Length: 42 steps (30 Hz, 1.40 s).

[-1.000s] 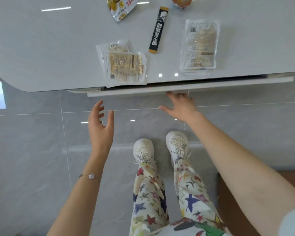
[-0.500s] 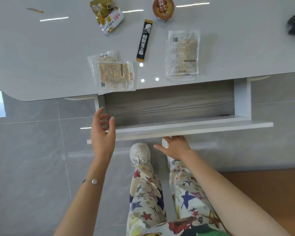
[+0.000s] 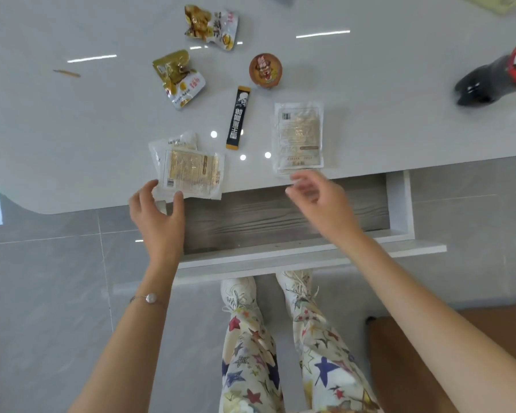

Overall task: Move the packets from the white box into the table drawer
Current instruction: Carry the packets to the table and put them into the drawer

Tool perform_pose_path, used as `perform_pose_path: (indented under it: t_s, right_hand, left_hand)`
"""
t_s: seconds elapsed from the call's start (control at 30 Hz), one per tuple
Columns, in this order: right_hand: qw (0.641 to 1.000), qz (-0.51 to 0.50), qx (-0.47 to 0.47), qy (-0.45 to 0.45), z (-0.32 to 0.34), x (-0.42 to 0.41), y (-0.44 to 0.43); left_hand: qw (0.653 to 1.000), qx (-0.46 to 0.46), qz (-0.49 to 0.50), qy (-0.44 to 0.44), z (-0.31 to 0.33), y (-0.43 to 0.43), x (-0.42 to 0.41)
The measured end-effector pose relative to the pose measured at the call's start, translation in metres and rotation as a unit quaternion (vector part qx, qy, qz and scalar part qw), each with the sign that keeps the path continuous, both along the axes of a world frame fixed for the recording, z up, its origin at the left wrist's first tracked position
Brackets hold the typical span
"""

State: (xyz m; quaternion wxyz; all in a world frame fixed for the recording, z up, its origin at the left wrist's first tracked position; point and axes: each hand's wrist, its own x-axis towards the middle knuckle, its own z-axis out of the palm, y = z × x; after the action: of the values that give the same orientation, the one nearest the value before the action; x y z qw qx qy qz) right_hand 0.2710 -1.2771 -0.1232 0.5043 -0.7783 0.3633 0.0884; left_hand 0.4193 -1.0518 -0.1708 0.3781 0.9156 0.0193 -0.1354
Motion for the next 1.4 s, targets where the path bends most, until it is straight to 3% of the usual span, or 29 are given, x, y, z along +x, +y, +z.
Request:
perform_pose_path:
  t_s: [0.07, 0.13, 0.27, 0.43, 0.53, 0.77, 0.97, 1.07, 1.17, 1.4]
  right_hand:
    - [0.989, -0.073, -0.117, -0.052, -0.009, 0.021, -0.027]
    - [0.979, -0.096, -0.177, -0.038, -0.032, 0.035, -0.044]
    - [0.974, -0.129, -0.178, 0.053, -0.066, 0.055, -0.039]
    - [0.961, -0.155, -0.227, 0.039, -0.074, 0.060, -0.021]
    - [0.962, -0.182, -0.198, 0.042, -0.073, 0.067, -0.020]
    - [0.978, -0.185, -0.079, 0.052, -0.069, 0.068, -0.012]
    - [0.984, -0.171, 0.054, 0.011, -0.049, 0.013, 0.020]
    - [0.970, -0.164, 0.162, 0.074, -0.055, -0.013, 0.031]
    - [0.936, -0.226, 0.238, 0.126, -0.085, -0.025, 0.035]
    - [0.898, -0.302, 0.273, 0.165, -0.176, -0.011, 0.041]
  left_hand:
    - [1.000, 0.020, 0.004, -0.008, -0.003, -0.010, 0.012]
    - [0.999, 0.047, -0.002, 0.000, -0.009, -0.017, 0.023]
    - [0.997, 0.065, -0.018, 0.029, -0.019, -0.029, 0.032]
    - [0.999, 0.006, 0.012, 0.032, -0.024, -0.035, 0.030]
    - [0.998, -0.048, 0.027, 0.044, -0.026, -0.038, 0.032]
    - [0.993, -0.076, 0.031, 0.081, -0.011, -0.038, 0.023]
    - [0.959, -0.184, 0.013, 0.214, -0.002, -0.001, -0.011]
    - [0.947, -0.163, 0.011, 0.278, -0.016, 0.018, -0.025]
    - [0.942, -0.092, 0.009, 0.323, -0.045, 0.026, -0.029]
    - [0.934, -0.023, 0.052, 0.352, -0.124, 0.021, -0.017]
